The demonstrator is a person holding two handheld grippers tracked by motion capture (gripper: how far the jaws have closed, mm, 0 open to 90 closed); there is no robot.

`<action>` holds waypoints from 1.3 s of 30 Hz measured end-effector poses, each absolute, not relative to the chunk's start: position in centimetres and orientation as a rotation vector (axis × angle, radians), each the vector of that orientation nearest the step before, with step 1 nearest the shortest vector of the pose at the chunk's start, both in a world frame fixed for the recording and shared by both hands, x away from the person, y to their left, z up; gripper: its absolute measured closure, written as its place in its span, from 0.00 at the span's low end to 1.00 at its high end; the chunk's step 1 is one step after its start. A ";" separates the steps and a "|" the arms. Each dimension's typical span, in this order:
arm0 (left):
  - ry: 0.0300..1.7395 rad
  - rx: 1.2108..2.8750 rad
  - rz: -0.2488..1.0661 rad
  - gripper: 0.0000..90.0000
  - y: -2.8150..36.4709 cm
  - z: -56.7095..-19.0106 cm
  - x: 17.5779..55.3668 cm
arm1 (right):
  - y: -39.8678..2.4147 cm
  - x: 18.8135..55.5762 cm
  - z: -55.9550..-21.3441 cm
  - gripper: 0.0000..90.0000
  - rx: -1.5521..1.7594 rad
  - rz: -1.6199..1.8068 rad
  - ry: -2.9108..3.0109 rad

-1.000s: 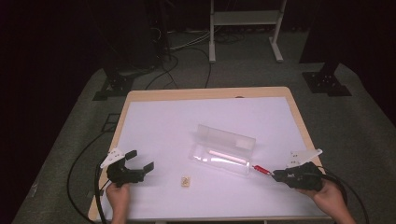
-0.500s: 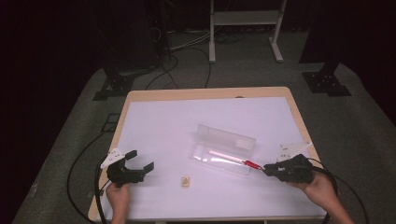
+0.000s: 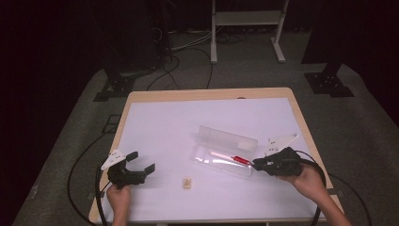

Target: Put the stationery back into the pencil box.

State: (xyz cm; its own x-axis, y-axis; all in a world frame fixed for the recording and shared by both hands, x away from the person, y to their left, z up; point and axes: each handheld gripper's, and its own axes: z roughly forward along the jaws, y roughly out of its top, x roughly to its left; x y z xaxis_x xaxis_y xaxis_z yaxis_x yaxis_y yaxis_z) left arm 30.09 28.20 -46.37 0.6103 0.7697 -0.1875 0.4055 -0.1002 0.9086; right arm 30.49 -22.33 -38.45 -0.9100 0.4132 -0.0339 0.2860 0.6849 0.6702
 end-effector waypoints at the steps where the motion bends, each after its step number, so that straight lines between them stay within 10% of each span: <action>1: 0.970 1.721 0.407 0.00 28.2 -46.4 30.1 | -22.2 30.6 -38.4 0.87 0.560 1.027 2.716; 39: 0.966 1.710 0.404 0.00 28.2 -46.4 30.1 | -16.6 33.6 -38.2 0.87 0.473 1.008 2.755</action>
